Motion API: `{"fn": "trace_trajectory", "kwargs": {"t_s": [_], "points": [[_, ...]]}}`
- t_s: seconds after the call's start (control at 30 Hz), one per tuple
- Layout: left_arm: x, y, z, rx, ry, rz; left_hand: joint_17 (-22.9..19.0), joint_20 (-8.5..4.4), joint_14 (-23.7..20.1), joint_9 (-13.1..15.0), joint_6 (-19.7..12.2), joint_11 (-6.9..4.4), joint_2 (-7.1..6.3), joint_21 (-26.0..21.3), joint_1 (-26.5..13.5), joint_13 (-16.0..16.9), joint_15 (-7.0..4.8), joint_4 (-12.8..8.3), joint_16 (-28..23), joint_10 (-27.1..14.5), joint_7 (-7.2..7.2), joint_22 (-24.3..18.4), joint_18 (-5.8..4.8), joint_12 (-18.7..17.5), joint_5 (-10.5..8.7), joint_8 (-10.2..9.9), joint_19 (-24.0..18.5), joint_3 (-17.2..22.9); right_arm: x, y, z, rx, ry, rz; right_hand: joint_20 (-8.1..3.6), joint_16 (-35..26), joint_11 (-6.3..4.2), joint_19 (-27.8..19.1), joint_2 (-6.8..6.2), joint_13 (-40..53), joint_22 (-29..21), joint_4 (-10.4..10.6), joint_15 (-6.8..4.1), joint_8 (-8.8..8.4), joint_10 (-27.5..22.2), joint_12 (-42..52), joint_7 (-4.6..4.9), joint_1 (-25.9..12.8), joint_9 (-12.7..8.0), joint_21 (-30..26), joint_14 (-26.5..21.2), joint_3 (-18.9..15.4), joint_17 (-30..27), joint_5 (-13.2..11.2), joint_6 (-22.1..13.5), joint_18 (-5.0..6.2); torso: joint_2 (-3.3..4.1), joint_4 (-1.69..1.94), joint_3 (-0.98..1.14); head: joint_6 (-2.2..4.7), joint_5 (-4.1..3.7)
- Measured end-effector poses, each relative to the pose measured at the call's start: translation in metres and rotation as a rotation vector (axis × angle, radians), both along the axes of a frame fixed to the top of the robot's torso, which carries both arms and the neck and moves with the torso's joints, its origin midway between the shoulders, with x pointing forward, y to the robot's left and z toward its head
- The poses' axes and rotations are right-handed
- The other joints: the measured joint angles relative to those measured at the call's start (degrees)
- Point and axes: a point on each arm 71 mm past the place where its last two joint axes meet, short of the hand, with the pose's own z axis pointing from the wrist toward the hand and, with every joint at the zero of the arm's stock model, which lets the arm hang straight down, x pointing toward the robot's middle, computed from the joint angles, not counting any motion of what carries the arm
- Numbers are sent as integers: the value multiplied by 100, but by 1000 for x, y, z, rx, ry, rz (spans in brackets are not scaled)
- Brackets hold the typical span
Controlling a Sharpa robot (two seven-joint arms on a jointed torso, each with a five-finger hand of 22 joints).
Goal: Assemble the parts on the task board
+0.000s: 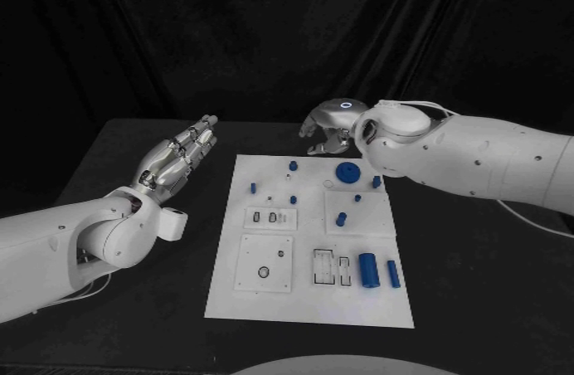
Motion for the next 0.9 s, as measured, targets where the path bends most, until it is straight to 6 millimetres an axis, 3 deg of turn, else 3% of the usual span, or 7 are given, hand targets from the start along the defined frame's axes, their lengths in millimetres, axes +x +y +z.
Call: {"fn": "trace_trajectory", "kwargs": {"t_s": [0.3,0.53,0.6,0.67,0.7,0.8,0.9], "points": [[0,4,0,2,0,7,-4,42,0,-1,21,40,0,0,46,1,41,-16,0,-1,21,1,1,0,59,0,0,16,-19,-42,27,26,-24,-27,-35,-295,-26,-102,90,44,-84,-30,-26,4,997,380,125,135,-8,-284,-143,247,-366,284,376,0,-2,-40,1,-18,-18],[1,4,0,1,1,2,-4,97,19,-1,21,40,-4,0,102,2,63,-24,0,0,21,1,1,0,91,0,10,56,-22,-70,12,7,22,-95,-72,-956,-264,-753,-145,1116,-737,-67,-50,-125,1327,1791,-52,129,-22,-1414,-674,171,-804,327,394,191,3,-79,-9,12,7],[1,3,0,0,1,0,-4,133,0,-1,25,40,6,0,112,2,83,-24,0,0,25,1,0,0,91,0,8,56,-23,-75,4,0,41,-111,-121,-413,-359,-662,-89,3330,-780,-11,-102,-119,605,4187,-211,-38,12,-1621,-483,-21,-58,258,402,226,3,-94,-10,14,17],[1,3,0,-1,1,-4,-4,164,13,-1,41,67,22,0,128,2,97,-29,0,3,42,1,0,0,112,0,0,81,-23,-80,-3,-9,58,-128,-149,922,-420,-215,-79,5239,-158,93,-152,-119,1240,6025,-257,-216,83,-912,75,-125,1536,175,481,214,3,-104,-14,14,17],[1,3,0,-2,2,-5,-4,165,20,-1,41,80,22,0,128,2,103,-23,0,-2,42,1,1,0,113,0,-1,87,-23,-82,-6,-12,65,-136,-170,1603,-462,30,-84,6162,295,145,-173,-119,1746,6803,-270,-284,126,-378,337,-177,2350,126,504,50,3,-108,-16,14,13],[2,3,-1,-3,2,-7,-4,206,-1,-1,41,80,-1,0,152,1,124,-23,0,-2,42,2,1,0,113,0,-1,87,-22,-87,-13,-22,82,-158,-197,2849,-505,415,-71,6974,1200,263,-192,-119,2928,7983,-270,-435,219,678,737,-295,3257,88,505,-142,3,-115,-18,5,5],[2,2,-1,-4,3,-12,-3,227,15,-1,41,80,-1,0,151,-1,139,-23,0,-1,42,2,1,0,113,0,20,87,-21,-91,-19,-29,93,-179,-221,3578,-522,823,-47,7052,1737,399,-210,-119,3138,8411,-292,-581,294,1672,775,-392,3352,88,442,-272,3,-116,-17,-2,-2]]}}
